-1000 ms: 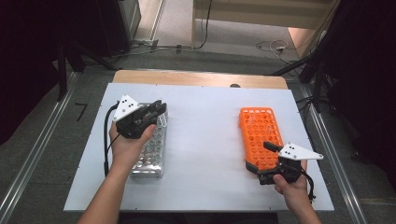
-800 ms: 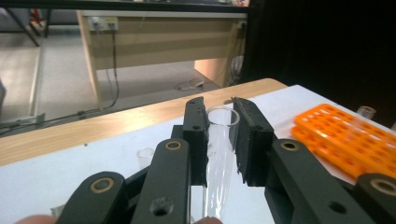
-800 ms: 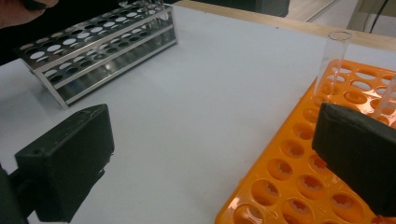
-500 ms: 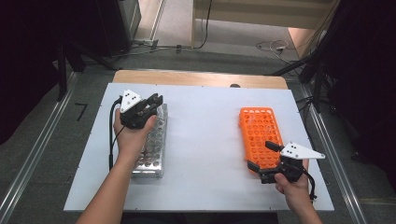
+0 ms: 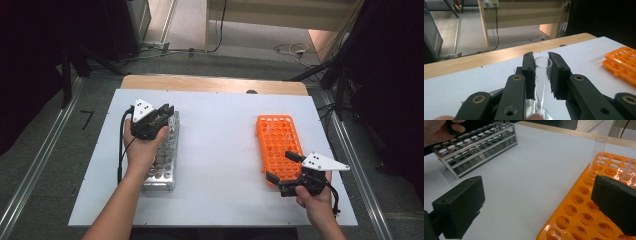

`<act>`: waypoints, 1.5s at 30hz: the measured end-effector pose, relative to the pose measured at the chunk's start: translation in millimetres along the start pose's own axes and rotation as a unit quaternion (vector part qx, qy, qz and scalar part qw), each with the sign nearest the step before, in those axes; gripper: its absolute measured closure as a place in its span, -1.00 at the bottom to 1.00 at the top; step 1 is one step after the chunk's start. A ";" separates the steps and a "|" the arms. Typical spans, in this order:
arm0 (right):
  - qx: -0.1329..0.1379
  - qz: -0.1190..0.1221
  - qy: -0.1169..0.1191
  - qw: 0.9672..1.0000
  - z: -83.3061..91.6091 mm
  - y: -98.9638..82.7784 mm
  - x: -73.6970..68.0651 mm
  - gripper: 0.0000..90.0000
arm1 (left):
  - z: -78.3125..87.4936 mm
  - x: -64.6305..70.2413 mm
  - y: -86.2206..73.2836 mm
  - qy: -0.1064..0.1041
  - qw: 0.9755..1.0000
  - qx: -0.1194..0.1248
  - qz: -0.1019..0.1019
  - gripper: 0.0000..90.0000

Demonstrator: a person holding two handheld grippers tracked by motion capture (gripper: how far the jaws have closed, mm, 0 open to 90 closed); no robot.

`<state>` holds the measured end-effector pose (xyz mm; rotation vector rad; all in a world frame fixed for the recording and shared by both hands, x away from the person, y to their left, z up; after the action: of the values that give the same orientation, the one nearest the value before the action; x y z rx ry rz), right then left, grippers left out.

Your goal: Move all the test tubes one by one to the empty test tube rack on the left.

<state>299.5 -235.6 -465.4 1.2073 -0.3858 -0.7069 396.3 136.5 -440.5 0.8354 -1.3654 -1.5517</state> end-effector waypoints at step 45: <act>0.000 0.000 -0.003 1.000 0.6 -0.7 2.0 -1.00 | -7.1 5.7 -26.6 -0.013 0.992 -0.125 -0.021 0.44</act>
<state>300.4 -237.5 -466.0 1.2049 -0.3914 -0.7111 395.7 128.7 -467.5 0.6952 -1.1466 -1.7297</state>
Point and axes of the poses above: each handheld gripper's, and its own axes: z roughly backward along the jaws, y roughly out of its top, x roughly to its right, the point moved 7 cm from there along -z, roughly forward along the jaws, and after that the axes turned 7 degrees about x, right-handed, at the moved point
